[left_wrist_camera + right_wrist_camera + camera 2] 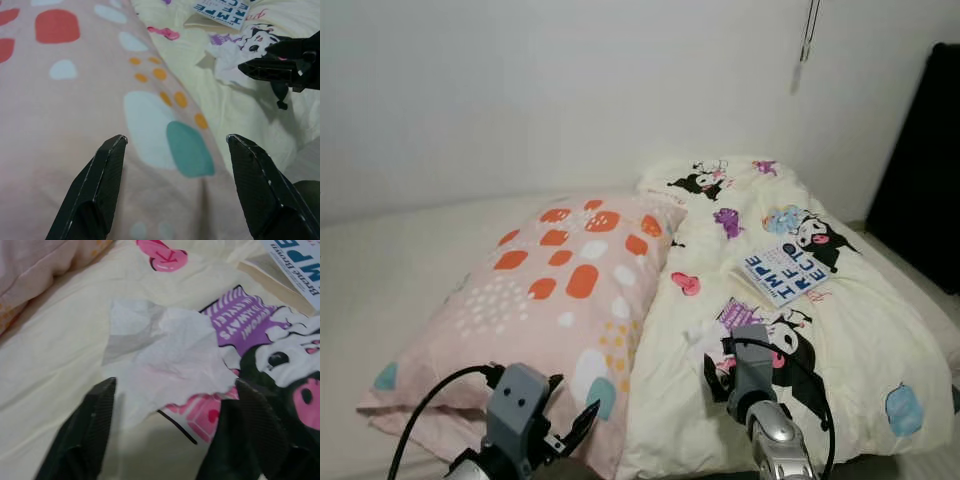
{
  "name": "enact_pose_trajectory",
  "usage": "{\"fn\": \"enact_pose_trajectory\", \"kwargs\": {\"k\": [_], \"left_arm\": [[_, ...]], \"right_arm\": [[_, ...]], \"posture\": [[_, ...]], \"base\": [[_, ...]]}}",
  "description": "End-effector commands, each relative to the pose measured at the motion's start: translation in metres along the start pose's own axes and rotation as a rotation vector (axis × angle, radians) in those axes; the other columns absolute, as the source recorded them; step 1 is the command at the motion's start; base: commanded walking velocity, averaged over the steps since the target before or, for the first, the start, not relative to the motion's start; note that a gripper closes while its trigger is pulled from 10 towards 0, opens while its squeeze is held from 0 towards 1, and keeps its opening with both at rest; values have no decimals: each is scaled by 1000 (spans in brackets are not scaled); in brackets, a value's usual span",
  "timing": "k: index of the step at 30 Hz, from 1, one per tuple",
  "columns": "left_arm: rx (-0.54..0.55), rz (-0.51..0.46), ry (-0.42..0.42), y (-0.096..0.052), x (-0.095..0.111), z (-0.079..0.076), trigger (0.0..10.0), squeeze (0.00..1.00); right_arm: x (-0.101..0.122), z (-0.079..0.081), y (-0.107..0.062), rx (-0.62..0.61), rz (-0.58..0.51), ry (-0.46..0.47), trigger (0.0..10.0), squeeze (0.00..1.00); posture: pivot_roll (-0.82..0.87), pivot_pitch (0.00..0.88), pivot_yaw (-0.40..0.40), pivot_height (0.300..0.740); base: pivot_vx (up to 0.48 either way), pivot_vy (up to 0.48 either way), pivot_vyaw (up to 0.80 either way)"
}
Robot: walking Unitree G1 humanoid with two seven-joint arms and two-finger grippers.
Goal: Clean up the room
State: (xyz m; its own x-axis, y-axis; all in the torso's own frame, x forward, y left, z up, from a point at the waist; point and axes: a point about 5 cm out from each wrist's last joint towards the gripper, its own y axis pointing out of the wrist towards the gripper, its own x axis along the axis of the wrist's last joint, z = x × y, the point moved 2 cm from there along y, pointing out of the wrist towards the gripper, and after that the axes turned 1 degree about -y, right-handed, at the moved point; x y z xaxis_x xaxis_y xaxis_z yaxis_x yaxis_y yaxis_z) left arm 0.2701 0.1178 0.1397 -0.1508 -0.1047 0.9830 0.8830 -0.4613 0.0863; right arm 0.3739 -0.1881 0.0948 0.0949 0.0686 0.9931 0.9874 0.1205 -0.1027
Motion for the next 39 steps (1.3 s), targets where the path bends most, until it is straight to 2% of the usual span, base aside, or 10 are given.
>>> {"fn": "enact_pose_trajectory", "kwargs": {"k": [1, 10, 11, 15, 17, 20, 24, 31, 39], "left_arm": [[-7, 22, 5, -5, -2, 1, 10000, 0], [-35, 28, 25, -6, 2, 0, 10000, 0], [-39, 27, 28, -6, 3, 1, 10000, 0], [-57, 20, 23, -6, 7, -1, 10000, 0], [-97, 2, 5, -6, 14, -6, 10000, 0], [-217, -49, -16, -4, 32, -27, 10000, 0], [-230, -60, -20, -2, 36, -32, 10000, 0], [-215, -66, -27, -1, 39, -33, 10000, 0], [-187, -54, -10, -3, 39, -25, 10000, 0]], "right_arm": [[-1, -3, 0, -6, 3, 2, 10000, 1000], [8, -11, 8, -35, 16, 28, 10000, 992], [9, -12, 10, -41, 17, 45, 10000, 16], [12, -14, 11, -45, 13, 70, 10000, 0], [14, -16, 13, -50, 12, 90, 10000, 0], [16, -22, 14, -72, 24, 123, 10000, 0], [15, -24, 14, -85, 34, 126, 10000, 0], [17, -22, 16, -66, 36, 173, 10000, 0], [16, -11, 19, 1, 57, 207, 10000, 0]], "posture": [[145, 301, 9, 587], [164, 314, 21, 587], [173, 321, 25, 587], [182, 326, 30, 587], [202, 334, 36, 587], [217, 339, 39, 587], [227, 342, 46, 587], [238, 343, 49, 587], [245, 338, 53, 587]], "base": [[0, 0, 0], [0, 0, 0], [0, 0, 0], [0, 0, 0], [0, 0, 0], [0, 0, 0], [0, 0, 0], [0, 0, 0], [0, 0, 0]]}}
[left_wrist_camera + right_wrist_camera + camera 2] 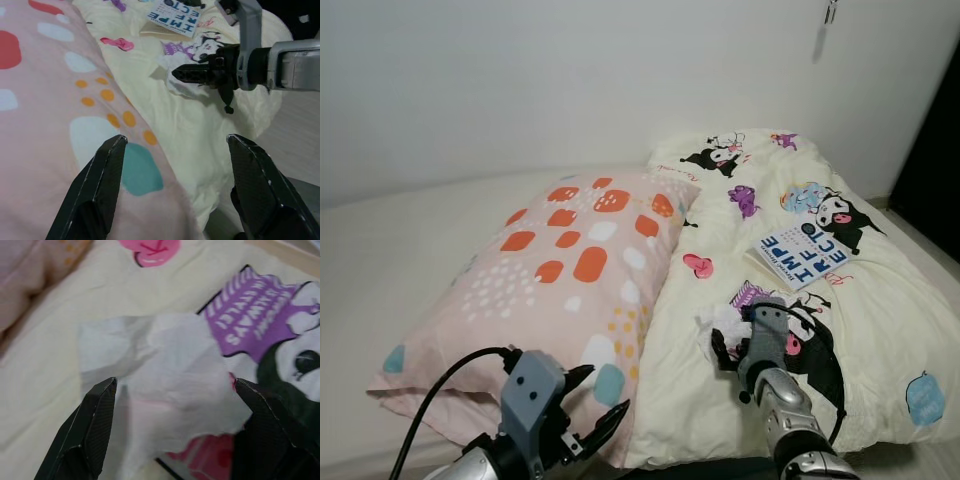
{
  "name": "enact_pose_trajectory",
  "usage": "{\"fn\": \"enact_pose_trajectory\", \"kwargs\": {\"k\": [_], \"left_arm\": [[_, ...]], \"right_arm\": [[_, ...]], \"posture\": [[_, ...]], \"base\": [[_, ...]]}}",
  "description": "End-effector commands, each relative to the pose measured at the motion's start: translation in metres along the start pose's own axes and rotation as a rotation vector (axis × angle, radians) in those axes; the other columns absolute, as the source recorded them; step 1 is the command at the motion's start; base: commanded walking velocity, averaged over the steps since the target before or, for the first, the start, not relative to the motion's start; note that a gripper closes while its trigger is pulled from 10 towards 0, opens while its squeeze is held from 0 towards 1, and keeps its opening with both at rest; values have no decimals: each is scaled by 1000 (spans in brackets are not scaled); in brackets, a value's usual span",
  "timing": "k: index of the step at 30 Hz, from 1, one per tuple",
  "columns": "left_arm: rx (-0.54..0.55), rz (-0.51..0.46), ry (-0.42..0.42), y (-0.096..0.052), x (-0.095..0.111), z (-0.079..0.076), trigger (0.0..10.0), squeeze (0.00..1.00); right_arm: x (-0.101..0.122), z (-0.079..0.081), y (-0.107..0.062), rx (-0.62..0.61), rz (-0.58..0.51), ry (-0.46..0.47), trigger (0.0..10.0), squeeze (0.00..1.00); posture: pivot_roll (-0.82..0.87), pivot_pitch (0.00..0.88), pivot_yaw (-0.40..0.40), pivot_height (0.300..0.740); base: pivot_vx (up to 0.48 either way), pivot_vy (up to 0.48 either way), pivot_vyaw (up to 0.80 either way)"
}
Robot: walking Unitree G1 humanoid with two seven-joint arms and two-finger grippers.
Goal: Clean up the room
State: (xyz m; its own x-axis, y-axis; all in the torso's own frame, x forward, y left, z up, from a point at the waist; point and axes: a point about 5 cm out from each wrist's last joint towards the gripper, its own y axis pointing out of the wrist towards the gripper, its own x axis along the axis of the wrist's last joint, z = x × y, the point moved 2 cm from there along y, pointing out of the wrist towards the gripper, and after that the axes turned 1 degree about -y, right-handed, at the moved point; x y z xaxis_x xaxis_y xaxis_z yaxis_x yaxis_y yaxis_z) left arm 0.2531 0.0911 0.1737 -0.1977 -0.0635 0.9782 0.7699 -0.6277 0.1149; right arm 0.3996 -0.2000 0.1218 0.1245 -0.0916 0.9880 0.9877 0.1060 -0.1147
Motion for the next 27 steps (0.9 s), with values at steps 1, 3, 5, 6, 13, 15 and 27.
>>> {"fn": "enact_pose_trajectory", "kwargs": {"k": [1, 3, 5, 6, 13, 15, 27], "left_arm": [[9, 12, -2, -3, 1, 1, 10000, 0], [11, 15, -3, -3, 2, 2, 10000, 0], [12, 17, -3, -4, 2, 2, 10000, 0], [12, 17, -3, -4, 2, 2, 10000, 0], [11, 27, 1, -3, 1, 2, 10000, 0], [13, 28, 2, -3, 1, 2, 10000, 0], [19, 32, 6, -2, 1, 4, 10000, 0]], "right_arm": [[-12, 6, -1, 27, 42, 62, 10000, 0], [-10, 9, 0, 42, 34, 80, 10000, 0], [-8, 12, 1, 57, 29, 87, 10000, 0], [-8, 12, 1, 57, 29, 87, 10000, 0], [-9, 18, 2, 96, 40, 99, 8157, 0], [-9, 19, 3, 100, 41, 100, 4196, 0], [-9, 21, 3, 113, 41, 105, 0, 0]], "posture": [[245, 336, 53, 587], [245, 336, 53, 587], [242, 331, 56, 587], [242, 331, 56, 587], [243, 331, 55, 587], [243, 331, 55, 587], [239, 332, 54, 587]], "base": [[0, 0, 0], [0, 0, 0], [0, 0, 0], [0, 0, 0], [0, 0, 0], [0, 0, 0], [0, 0, 0]]}}
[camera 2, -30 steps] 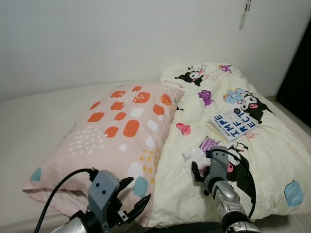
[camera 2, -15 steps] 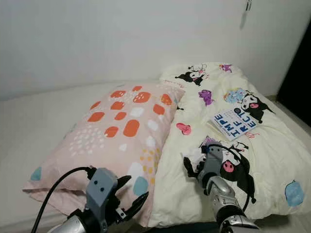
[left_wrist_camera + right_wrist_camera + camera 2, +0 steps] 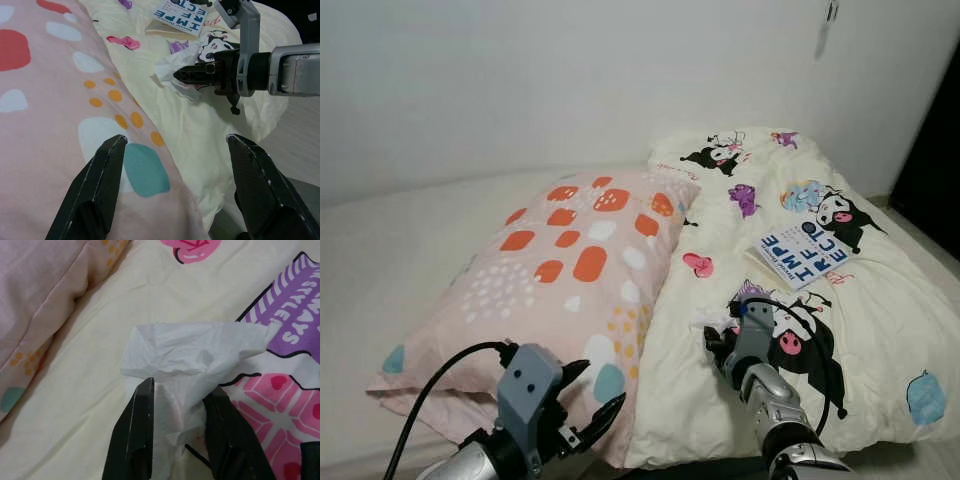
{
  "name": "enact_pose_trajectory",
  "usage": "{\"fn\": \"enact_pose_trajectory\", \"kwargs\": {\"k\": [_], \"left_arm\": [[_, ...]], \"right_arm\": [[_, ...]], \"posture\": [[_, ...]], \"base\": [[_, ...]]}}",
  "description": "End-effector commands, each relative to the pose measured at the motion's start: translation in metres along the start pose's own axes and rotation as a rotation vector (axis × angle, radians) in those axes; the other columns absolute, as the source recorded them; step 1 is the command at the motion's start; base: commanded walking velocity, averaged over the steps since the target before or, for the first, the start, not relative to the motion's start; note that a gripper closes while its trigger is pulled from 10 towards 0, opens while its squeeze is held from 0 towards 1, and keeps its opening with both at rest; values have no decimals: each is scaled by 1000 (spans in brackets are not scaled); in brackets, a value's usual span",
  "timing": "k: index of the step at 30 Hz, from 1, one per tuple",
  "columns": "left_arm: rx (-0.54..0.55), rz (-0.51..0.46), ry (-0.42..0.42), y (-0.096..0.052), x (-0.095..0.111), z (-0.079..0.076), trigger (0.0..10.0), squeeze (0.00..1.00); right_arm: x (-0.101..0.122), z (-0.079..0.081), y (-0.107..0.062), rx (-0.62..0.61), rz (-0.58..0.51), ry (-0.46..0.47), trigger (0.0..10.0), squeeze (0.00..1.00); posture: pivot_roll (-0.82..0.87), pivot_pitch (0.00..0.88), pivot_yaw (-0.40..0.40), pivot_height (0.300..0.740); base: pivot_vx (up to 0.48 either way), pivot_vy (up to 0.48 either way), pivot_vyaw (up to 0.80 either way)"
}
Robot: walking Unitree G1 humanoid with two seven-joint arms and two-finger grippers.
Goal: Clean up the room
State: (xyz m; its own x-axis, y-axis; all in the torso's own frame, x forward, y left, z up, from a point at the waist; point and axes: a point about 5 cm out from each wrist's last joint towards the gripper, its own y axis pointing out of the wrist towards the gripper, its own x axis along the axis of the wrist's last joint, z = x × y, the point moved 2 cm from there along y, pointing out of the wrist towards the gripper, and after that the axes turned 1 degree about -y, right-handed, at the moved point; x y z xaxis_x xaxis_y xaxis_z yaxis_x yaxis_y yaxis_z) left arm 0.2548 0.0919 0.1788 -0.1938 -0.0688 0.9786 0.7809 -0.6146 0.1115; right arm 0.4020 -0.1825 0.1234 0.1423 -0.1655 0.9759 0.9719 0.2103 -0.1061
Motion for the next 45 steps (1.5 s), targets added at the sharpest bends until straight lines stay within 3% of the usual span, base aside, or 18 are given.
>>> {"fn": "enact_pose_trajectory", "kwargs": {"k": [1, 21, 22, 23, 24, 27, 31, 35, 38, 45], "left_arm": [[3, 26, 4, -3, -3, 2, 10000, 0], [28, 29, 2, 1, -6, 5, 10000, 0], [35, 25, -1, 2, -5, 6, 10000, 0], [35, 25, -1, 2, -5, 6, 10000, 0], [37, 20, -2, 3, -5, 7, 10000, 0], [50, 9, -8, 3, -3, 8, 10000, 0], [149, 38, -50, -1, -14, 18, 10000, 0], [322, 106, -111, -6, -40, 37, 10000, 0], [377, 122, -137, -6, -50, 41, 10000, 0], [459, 140, -108, 0, -62, 48, 10000, 0]], "right_arm": [[-10, 3, -1, 6, 33, 30, 0, 0], [-5, 6, 0, 32, 5, 49, 0, 0], [-8, 10, 1, 37, 11, 8, 4588, 0], [-8, 10, 1, 37, 11, 8, 4588, 0], [-8, 12, 1, 39, 9, -3, 10000, 0], [-5, 17, 3, 62, -23, 9, 10000, 0], [6, 32, 5, 133, -124, 13, 10000, 0], [14, 54, 0, 215, -236, -55, 10000, 0], [14, 62, -6, 229, -271, -86, 10000, 0], [2, 60, -24, 168, -273, -155, 10000, 0]], "posture": [[239, 332, 54, 587], [220, 321, 44, 587], [213, 315, 39, 587], [213, 315, 39, 587], [212, 313, 36, 587], [203, 303, 29, 587], [165, 271, 12, 587], [75, 213, 2, 587], [50, 192, -6, 587], [10, 159, -23, 587]], "base": [[0, 0, 0], [0, 0, 0], [0, 0, 0], [0, 0, 0], [0, 0, 0], [0, 0, 0], [0, 0, 0], [0, 0, 0], [0, 0, 0], [0, 0, 0]]}}
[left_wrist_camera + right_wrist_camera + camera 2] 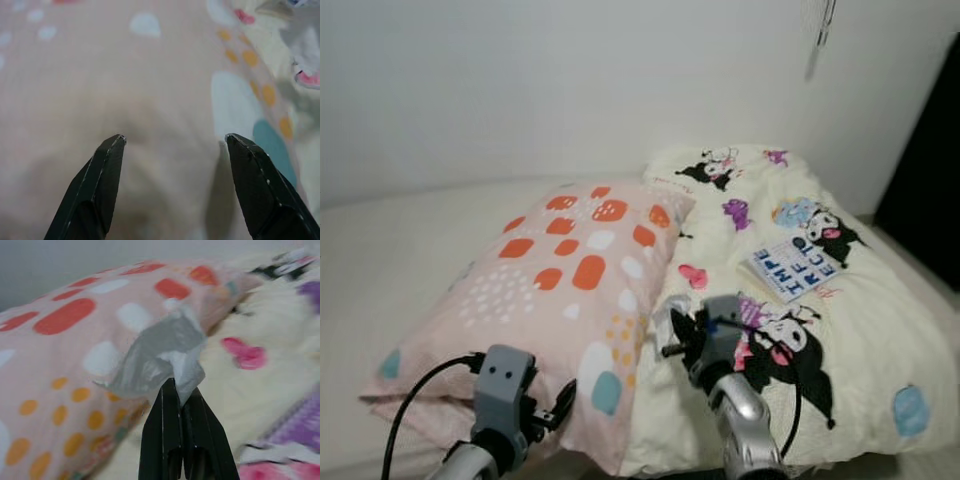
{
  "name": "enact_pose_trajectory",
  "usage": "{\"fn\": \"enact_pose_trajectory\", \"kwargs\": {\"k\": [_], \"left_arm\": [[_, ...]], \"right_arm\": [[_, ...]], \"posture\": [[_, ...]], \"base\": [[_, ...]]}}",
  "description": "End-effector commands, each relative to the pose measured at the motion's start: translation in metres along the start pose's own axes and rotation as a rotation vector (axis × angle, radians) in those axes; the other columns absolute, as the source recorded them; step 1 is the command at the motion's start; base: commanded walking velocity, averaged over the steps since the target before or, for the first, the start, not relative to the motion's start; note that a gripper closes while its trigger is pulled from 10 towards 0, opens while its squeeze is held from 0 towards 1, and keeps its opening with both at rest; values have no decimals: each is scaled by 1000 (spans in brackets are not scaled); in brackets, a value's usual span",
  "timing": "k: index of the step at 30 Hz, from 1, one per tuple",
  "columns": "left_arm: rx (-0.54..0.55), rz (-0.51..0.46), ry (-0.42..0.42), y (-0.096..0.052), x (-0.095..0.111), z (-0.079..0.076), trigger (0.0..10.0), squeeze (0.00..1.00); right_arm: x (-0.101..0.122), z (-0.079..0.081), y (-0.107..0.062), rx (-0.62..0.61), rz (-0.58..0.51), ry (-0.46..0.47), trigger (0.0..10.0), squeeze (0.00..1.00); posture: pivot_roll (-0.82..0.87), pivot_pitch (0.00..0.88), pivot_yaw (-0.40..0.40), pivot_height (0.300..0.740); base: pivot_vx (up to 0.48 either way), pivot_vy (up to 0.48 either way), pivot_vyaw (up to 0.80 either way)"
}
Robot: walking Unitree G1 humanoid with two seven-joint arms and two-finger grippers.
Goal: Clean up the room
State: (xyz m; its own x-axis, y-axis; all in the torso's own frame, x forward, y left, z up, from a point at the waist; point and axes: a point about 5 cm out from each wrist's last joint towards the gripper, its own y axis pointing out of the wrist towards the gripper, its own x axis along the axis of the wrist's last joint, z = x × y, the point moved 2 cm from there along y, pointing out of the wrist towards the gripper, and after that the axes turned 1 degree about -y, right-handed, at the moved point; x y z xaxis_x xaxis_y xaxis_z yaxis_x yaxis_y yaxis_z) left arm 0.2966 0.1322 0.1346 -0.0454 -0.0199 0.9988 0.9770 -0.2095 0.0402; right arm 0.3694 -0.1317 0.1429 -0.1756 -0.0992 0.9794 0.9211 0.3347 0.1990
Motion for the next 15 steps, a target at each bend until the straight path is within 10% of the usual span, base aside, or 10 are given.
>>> {"fn": "enact_pose_trajectory", "kwargs": {"k": [1, 15], "left_arm": [[34, 26, 1, 0, -10, 1, 10000, 0], [103, -32, 0, 5, -10, 0, 10000, 0]], "right_arm": [[-8, 2, -8, -12, 32, -11, 10000, 0], [-42, -9, -57, -171, 158, -114, 10000, 0]], "posture": [[-6, 148, -28, 587], [-18, 137, -43, 587]], "base": [[0, 0, 0], [0, 0, 0]]}}
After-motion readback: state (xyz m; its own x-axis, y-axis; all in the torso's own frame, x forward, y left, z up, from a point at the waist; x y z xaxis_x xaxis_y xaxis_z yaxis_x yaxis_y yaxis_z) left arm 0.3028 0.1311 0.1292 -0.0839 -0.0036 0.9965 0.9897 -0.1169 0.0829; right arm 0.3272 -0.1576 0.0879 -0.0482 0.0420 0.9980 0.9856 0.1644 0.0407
